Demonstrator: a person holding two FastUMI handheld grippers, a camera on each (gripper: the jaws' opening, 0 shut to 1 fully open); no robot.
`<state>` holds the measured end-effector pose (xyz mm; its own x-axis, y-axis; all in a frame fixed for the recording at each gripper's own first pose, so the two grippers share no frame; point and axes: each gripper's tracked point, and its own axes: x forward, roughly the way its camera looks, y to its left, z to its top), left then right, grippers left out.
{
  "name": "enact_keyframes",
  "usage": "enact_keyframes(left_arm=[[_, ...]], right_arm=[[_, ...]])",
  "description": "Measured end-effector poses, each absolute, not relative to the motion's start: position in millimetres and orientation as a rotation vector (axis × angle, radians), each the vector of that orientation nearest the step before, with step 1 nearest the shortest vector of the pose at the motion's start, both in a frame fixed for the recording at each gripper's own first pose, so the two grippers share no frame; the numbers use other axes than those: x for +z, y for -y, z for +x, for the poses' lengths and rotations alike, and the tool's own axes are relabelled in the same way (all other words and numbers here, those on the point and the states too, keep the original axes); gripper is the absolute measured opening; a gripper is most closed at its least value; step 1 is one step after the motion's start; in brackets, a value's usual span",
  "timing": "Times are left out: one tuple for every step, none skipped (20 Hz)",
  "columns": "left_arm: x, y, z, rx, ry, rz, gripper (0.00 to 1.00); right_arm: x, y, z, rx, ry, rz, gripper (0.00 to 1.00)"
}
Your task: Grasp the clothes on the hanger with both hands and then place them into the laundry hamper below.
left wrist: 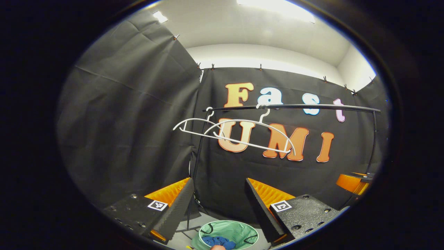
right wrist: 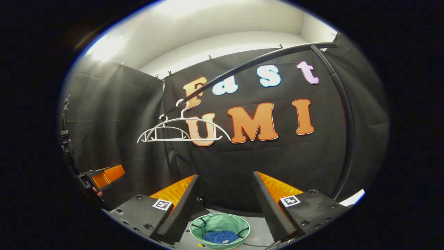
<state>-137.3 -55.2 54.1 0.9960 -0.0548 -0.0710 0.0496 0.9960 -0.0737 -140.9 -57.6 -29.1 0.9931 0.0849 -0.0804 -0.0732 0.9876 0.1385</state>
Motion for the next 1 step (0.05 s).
enact_keyframes(left_arm=[[55.7,57.2,-139.3,-0.060,-0.070,-0.078,0.88]], right_arm=[[-29.2,56.0,-144.5,0.085,-0.088,0.131,0.89]])
